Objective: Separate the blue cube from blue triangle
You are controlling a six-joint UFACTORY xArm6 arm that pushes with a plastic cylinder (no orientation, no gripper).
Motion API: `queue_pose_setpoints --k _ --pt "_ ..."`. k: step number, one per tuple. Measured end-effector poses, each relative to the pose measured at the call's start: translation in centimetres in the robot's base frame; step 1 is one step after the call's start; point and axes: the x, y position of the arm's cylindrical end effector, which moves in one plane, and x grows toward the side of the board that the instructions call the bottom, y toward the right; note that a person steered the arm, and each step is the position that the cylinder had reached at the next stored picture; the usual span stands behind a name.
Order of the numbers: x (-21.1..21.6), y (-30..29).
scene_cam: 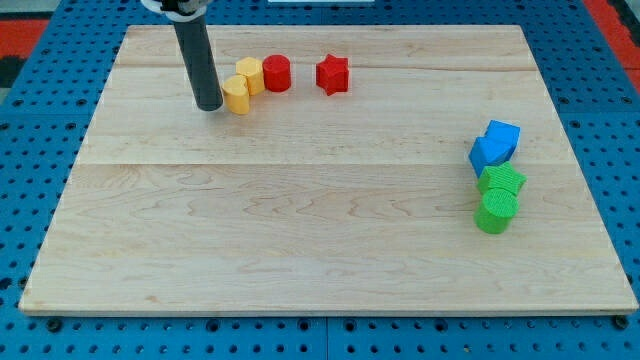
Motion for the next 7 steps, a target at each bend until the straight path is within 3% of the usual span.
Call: queue_pose_setpoints --k 1,2,4,5,6,7 --pt "3.7 2.9" --pt "4.0 14.0" --pt "-0.9 28.7" --pt "2.9 35.9" --pt "6.0 38.1" --pt "6.0 33.8"
